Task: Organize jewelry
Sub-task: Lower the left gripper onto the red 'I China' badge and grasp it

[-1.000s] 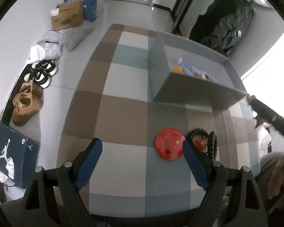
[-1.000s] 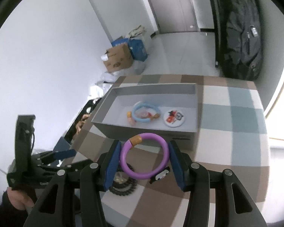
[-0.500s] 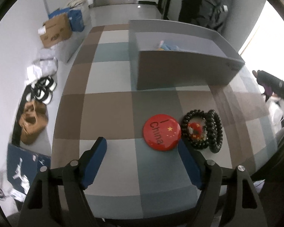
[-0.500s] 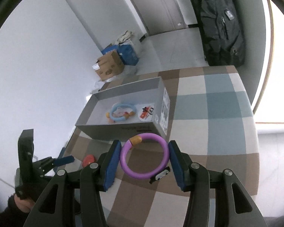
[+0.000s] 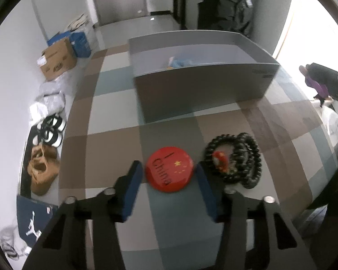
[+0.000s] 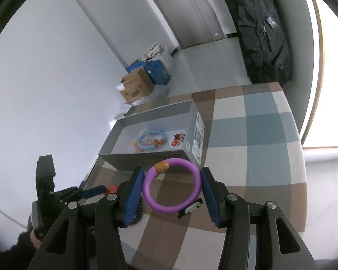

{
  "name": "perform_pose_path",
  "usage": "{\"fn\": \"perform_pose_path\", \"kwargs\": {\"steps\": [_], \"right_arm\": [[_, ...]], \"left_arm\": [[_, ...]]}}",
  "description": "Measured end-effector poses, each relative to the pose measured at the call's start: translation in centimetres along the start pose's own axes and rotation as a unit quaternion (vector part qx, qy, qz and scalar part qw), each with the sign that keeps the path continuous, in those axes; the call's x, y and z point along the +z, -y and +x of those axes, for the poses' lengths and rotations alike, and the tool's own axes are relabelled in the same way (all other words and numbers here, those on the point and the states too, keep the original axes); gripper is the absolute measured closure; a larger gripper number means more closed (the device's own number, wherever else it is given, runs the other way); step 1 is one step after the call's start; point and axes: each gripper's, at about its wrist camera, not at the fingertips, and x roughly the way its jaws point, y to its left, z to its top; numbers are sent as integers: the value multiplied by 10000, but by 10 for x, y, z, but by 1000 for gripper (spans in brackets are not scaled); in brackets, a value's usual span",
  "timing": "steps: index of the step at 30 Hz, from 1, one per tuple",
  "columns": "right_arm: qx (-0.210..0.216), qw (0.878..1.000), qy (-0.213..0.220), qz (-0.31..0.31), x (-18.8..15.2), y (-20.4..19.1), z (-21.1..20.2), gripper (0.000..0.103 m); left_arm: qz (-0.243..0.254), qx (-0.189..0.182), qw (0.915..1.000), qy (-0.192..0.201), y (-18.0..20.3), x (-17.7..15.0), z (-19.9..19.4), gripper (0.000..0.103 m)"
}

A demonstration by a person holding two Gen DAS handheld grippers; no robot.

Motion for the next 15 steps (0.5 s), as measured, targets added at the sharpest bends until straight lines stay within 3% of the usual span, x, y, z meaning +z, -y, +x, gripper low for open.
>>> {"fn": "perform_pose_path", "kwargs": {"steps": [10, 15], "right_arm": [[14, 10000, 16, 44, -4, 2, -5, 53], [-11, 10000, 5, 34, -7, 2, -6, 53]], "left_arm": [[6, 106, 9999, 6, 2, 0, -1, 66], [-19, 42, 10000, 87, 8, 0, -8, 82]]}}
